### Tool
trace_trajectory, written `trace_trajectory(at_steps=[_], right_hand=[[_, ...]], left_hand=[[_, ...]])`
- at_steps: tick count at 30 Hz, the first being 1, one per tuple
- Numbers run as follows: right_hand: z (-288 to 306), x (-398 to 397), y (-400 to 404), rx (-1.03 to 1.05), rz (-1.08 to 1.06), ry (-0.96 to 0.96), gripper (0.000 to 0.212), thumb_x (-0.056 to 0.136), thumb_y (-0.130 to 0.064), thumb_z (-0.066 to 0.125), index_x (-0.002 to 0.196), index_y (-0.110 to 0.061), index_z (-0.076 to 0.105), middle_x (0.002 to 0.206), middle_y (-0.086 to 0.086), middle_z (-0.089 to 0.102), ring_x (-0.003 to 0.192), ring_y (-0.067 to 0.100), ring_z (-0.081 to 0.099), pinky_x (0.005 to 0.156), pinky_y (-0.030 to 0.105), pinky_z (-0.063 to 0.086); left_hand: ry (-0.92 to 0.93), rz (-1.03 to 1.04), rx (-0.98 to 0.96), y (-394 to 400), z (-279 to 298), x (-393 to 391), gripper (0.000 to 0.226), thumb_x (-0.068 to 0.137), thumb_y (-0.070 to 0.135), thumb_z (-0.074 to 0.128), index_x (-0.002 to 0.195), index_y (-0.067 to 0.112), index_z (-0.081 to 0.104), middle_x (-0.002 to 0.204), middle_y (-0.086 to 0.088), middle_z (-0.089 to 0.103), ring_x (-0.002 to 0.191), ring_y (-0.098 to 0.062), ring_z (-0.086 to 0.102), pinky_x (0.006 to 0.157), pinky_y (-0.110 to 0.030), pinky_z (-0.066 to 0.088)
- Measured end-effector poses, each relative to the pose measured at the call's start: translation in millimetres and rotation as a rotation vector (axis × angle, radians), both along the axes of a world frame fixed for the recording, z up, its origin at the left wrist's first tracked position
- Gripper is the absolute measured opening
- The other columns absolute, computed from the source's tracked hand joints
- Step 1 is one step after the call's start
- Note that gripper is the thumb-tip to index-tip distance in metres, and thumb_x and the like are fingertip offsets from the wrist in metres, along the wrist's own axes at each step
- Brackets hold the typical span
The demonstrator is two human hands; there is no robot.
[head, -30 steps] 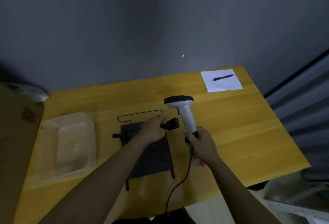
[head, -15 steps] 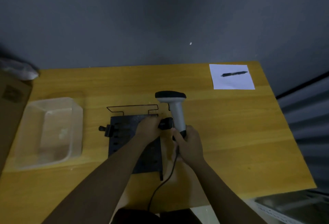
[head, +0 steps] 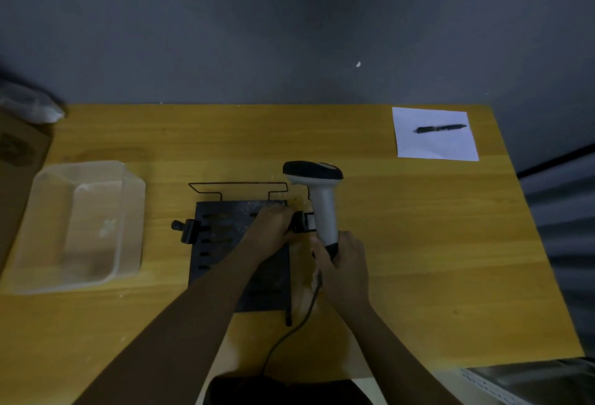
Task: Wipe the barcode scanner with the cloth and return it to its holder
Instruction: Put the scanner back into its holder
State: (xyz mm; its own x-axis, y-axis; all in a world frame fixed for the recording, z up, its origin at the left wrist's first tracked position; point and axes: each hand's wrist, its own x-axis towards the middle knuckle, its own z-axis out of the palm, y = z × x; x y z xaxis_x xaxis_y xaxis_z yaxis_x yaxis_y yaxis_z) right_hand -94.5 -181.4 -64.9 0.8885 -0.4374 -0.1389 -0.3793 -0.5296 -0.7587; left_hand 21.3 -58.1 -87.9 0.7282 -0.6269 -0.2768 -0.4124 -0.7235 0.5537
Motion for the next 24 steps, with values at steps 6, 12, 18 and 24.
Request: trace_trajectory(at_steps=[6, 12, 18, 24], right_hand=[[8, 4, 11, -0.076, 0.064, 0.069, 0.038, 0.087, -0.055, 0.048, 0.082, -0.017, 0.05, 0.076, -0.005, 0.043, 0.082, 0.017, 0.043, 0.064, 0.031, 0.04], [1, 13, 25, -0.051, 0.026, 0.126, 0.045, 0.087, -0.055, 0.048, 0.086, -0.011, 0.058, 0.08, 0.001, 0.051, 0.084, 0.018, 0.044, 0.074, 0.038, 0.045], [15, 16, 17, -0.071, 0.154, 0.2, 0.056, 0.078, -0.066, 0.051, 0.089, -0.011, 0.059, 0.082, -0.001, 0.049, 0.088, 0.021, 0.046, 0.069, 0.032, 0.037], [54, 7, 0, -0.027, -0.01, 0.085, 0.041, 0.089, -0.051, 0.05, 0.109, -0.016, 0.061, 0.095, 0.001, 0.059, 0.093, 0.019, 0.054, 0.07, 0.029, 0.04]], left_hand=[[-0.007, 0.009, 0.002, -1, -2, 6, 0.014, 0.084, 0.014, 0.064, 0.092, 0.002, 0.064, 0.094, -0.02, 0.069, 0.088, -0.034, 0.063, 0.075, -0.034, 0.044], [-0.01, -0.025, 0.066, -3, 10, 5, 0.011, 0.087, 0.006, 0.055, 0.092, -0.001, 0.063, 0.096, -0.025, 0.066, 0.09, -0.035, 0.06, 0.072, -0.033, 0.038], [0.011, -0.058, 0.066, 9, 18, 8, 0.011, 0.086, 0.01, 0.055, 0.089, 0.002, 0.062, 0.094, -0.023, 0.065, 0.085, -0.034, 0.059, 0.072, -0.04, 0.048], [-0.016, -0.033, 0.158, 16, 31, 5, 0.034, 0.086, 0.027, 0.058, 0.112, 0.007, 0.052, 0.116, -0.017, 0.057, 0.109, -0.032, 0.05, 0.082, -0.038, 0.042]])
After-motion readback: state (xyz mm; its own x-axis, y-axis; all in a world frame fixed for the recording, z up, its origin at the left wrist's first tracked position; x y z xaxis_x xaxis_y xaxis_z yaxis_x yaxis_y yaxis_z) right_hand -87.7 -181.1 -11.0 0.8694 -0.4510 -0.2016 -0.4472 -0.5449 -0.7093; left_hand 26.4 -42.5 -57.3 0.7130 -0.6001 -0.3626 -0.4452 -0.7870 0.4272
